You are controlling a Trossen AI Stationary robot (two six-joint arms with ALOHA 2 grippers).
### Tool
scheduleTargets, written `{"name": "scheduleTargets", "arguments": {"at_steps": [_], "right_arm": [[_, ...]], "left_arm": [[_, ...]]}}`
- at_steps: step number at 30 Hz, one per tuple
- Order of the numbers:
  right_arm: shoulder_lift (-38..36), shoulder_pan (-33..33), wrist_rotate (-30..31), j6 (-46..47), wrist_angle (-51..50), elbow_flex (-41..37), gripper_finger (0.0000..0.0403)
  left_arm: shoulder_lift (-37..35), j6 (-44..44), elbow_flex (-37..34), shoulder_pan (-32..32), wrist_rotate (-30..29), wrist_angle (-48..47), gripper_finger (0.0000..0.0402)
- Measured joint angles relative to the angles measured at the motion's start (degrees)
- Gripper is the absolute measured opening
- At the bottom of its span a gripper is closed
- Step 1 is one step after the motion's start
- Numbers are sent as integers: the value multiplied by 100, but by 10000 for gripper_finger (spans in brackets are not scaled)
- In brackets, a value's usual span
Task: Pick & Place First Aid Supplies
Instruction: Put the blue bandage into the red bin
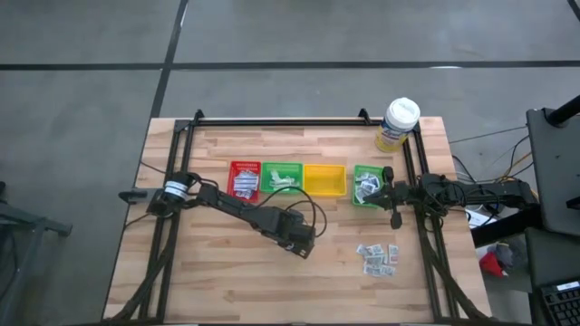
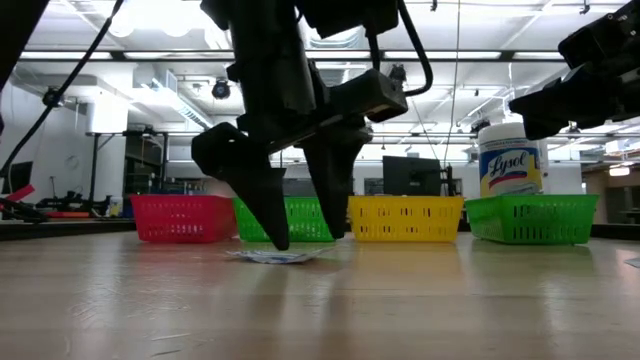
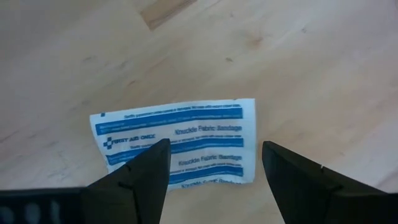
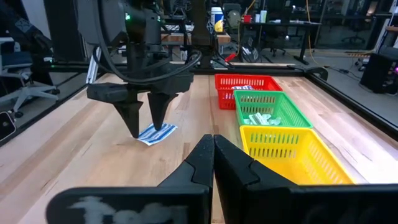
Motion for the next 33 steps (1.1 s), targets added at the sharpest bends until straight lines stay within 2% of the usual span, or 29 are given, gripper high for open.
{"name": "scheduleTargets", "arguments": {"at_steps": [25, 33], "right_arm": [[2, 0, 0, 11, 0, 1, 8], [2, -1, -2, 10, 0, 2, 8]], "left_arm": [[203, -20, -31, 0, -57, 77, 246], [199, -162, -11, 0, -39, -905, 246]]}}
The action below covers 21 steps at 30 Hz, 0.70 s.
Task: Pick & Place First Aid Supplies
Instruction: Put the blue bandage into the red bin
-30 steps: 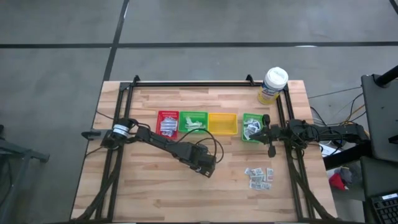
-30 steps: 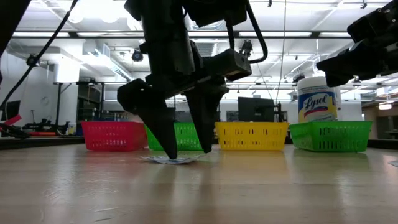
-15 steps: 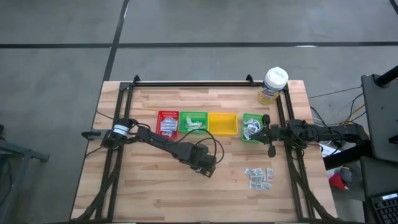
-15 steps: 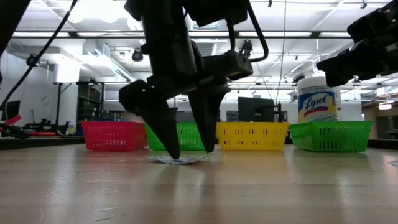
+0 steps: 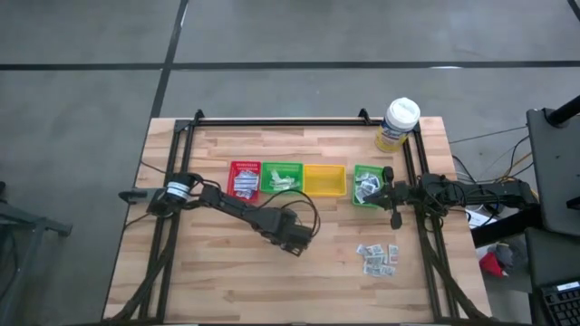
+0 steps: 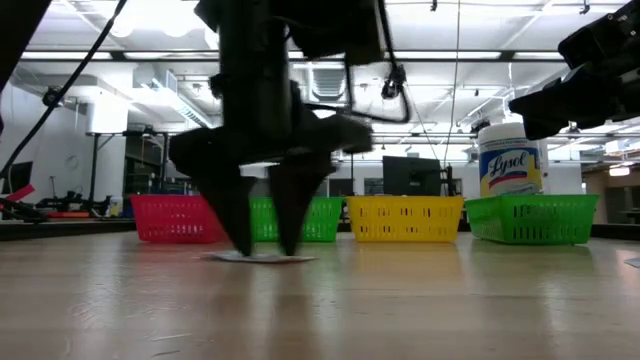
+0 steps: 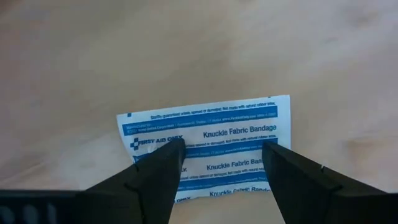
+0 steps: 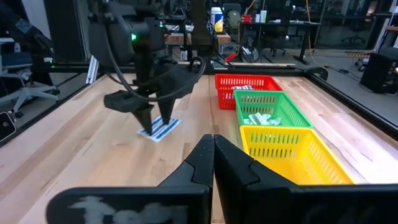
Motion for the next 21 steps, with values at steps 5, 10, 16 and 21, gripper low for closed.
{"name": "scheduleTargets", "arguments": {"at_steps": [5, 10, 16, 21], "right_arm": [[0, 0, 0, 1, -1, 0, 8], [0, 2, 1, -1, 0, -2, 8], [0, 2, 2, -10, 0, 0, 8], [-1, 2, 1, -9, 0, -2, 8]], "left_arm": [[7, -80, 196, 0, -281, -916, 246], [-76, -126, 608, 2, -587, -1440, 246], [-79, -106, 795, -36, -642, -1416, 246], [-18, -114, 708, -63, -637, -1115, 246]]}}
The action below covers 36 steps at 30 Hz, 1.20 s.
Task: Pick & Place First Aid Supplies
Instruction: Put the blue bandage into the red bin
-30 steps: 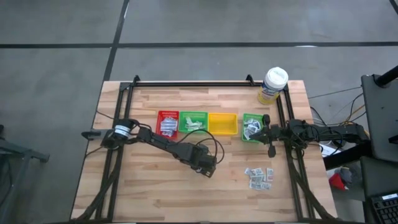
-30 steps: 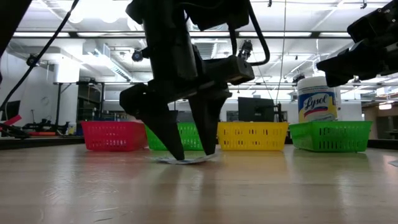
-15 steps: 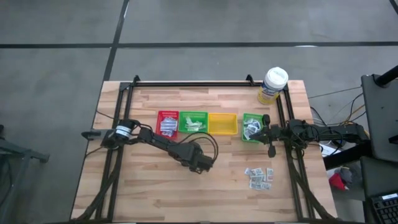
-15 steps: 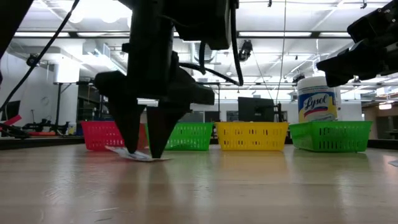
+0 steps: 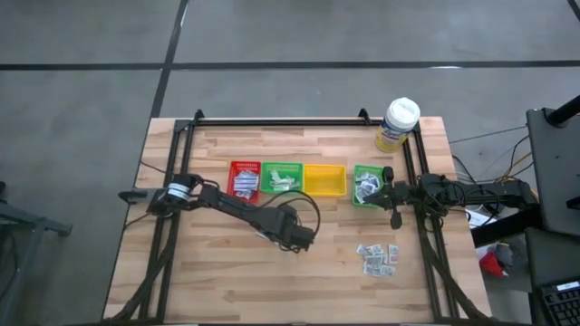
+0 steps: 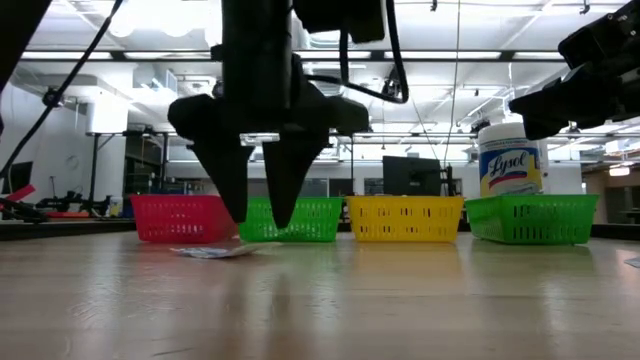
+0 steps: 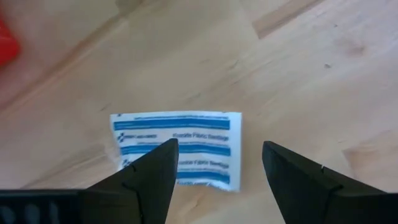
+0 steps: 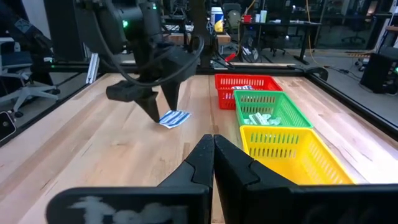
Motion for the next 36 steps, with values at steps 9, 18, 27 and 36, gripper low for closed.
{"name": "scheduleTargets", "arguments": {"at_steps": [9, 18, 27, 36], "right_arm": [[0, 0, -1, 1, -1, 2, 8], [1, 0, 1, 2, -1, 0, 8], [1, 0, 0, 3, 0, 1, 8], [1, 0, 0, 6, 0, 1, 8]], "left_arm": [[195, 13, 0, -4, 33, 167, 246], [333, 273, 4, -7, 158, 104, 246], [333, 549, 4, -4, 142, 93, 246], [335, 547, 4, -4, 136, 87, 246]]}}
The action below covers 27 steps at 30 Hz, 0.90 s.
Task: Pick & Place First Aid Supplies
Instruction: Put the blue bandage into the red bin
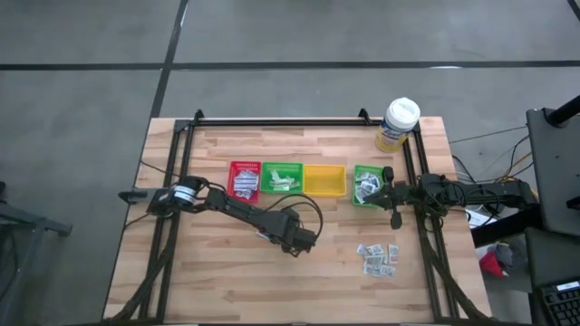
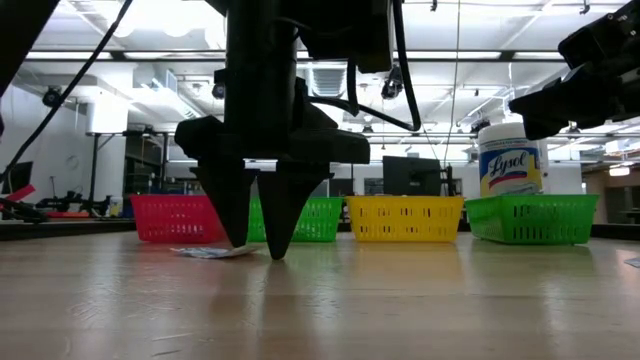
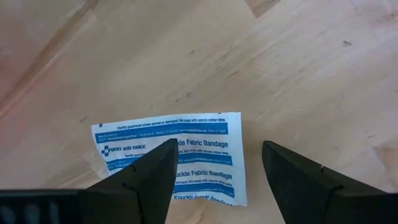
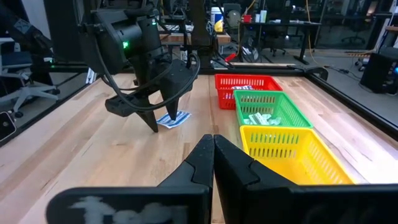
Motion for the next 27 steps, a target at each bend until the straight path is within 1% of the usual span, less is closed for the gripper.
{"name": "scheduleTargets", "arguments": {"at_steps": [5, 8, 16, 27], "right_arm": [[0, 0, 1, 4, 0, 1, 8], [0, -2, 1, -5, 0, 1, 8], [0, 0, 1, -7, 0, -1, 8], [0, 0, -1, 4, 0, -1, 8]], "left_arm": [[0, -48, 0, 0, 0, -38, 244], [0, -144, -26, -4, 2, -114, 232], [-2, -191, -83, -4, -2, -70, 156], [-2, -259, -95, -4, -5, -80, 64]]}}
